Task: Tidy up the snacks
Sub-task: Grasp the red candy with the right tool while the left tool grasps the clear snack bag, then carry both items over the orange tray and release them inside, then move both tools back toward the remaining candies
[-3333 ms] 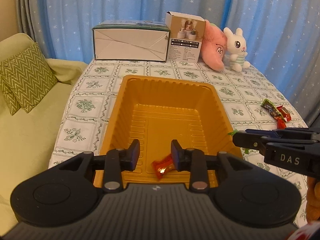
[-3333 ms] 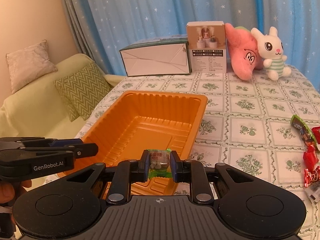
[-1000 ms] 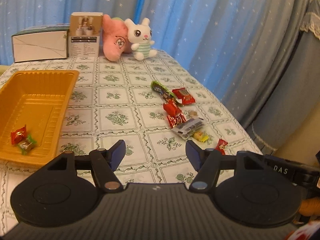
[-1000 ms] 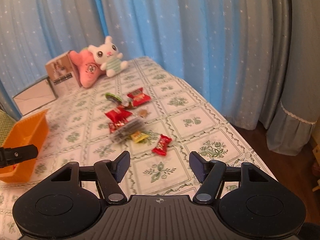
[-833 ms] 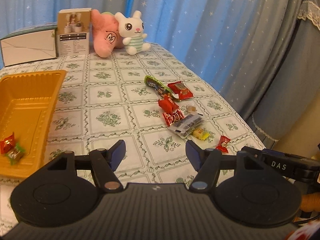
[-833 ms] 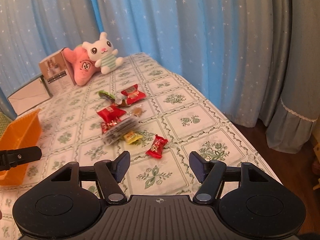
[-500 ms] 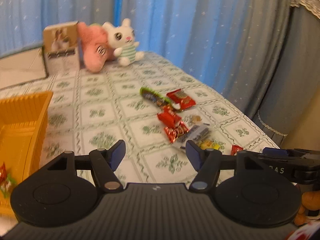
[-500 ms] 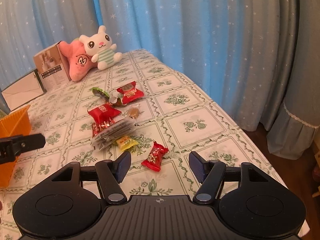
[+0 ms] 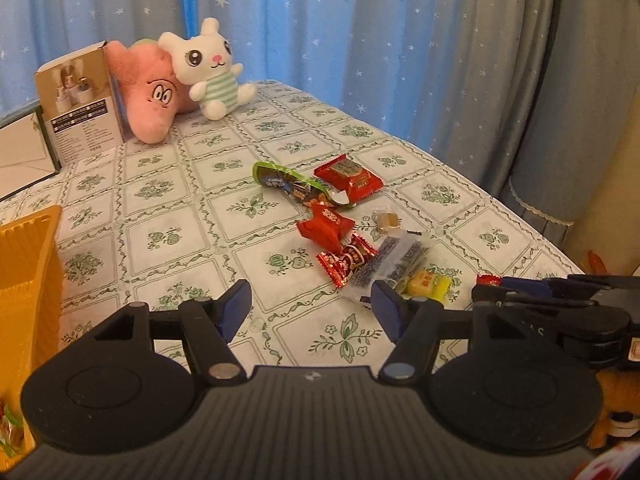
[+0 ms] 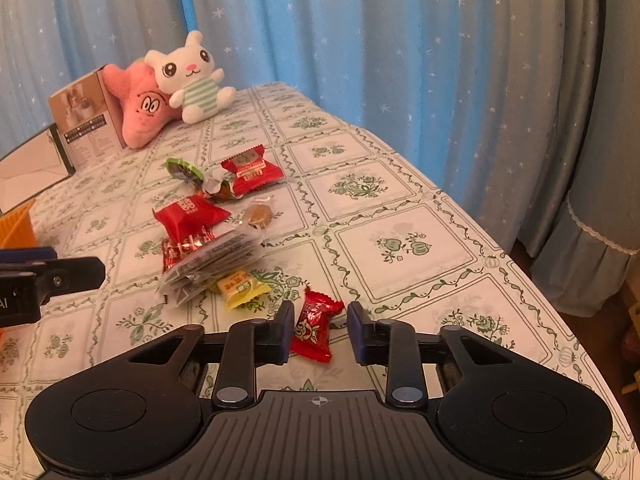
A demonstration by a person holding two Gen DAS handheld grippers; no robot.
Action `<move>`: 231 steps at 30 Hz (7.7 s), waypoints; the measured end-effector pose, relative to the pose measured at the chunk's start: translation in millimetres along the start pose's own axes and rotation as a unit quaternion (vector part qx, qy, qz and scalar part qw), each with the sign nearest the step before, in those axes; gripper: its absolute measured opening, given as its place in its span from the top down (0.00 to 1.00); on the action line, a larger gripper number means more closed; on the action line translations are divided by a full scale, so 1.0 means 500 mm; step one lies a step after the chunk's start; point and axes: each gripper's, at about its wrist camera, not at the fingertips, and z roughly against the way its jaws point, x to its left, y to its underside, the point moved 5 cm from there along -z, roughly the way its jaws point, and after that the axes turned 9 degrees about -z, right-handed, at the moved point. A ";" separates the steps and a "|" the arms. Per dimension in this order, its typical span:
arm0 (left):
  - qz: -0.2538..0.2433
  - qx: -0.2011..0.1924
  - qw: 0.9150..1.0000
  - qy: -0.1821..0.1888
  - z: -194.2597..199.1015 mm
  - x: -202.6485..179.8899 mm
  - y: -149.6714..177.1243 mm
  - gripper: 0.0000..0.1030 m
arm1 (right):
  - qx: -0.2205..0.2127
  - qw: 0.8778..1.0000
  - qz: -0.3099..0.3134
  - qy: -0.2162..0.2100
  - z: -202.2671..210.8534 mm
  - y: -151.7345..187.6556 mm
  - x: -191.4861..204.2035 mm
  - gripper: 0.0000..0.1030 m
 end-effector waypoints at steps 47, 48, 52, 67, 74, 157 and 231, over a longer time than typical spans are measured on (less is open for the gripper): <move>-0.056 0.033 0.997 0.045 -0.013 -0.047 0.081 0.67 | -0.008 1.000 -0.010 -0.014 0.030 0.002 0.014 0.85; -0.063 0.033 0.997 0.041 -0.017 -0.049 0.079 0.67 | -0.007 1.000 -0.009 -0.014 0.030 0.002 0.015 0.85; -0.078 0.041 0.995 0.045 -0.042 -0.052 0.073 0.64 | -0.008 1.000 -0.008 -0.012 0.032 0.003 0.016 0.85; 0.023 0.035 0.999 0.008 0.021 -0.014 0.083 0.66 | -0.022 0.999 0.022 -0.043 0.079 -0.010 0.080 0.85; 0.049 0.009 0.999 -0.021 0.109 0.024 0.070 0.66 | -0.035 0.995 0.052 -0.075 0.125 -0.013 0.145 0.85; 0.200 -0.005 0.960 -0.193 0.326 0.507 0.275 0.65 | 0.097 0.934 0.141 -0.313 0.043 0.057 0.655 0.37; 0.079 0.004 0.996 -0.036 0.171 -0.005 0.098 0.63 | -0.029 0.989 0.110 -0.089 0.166 0.046 0.046 0.37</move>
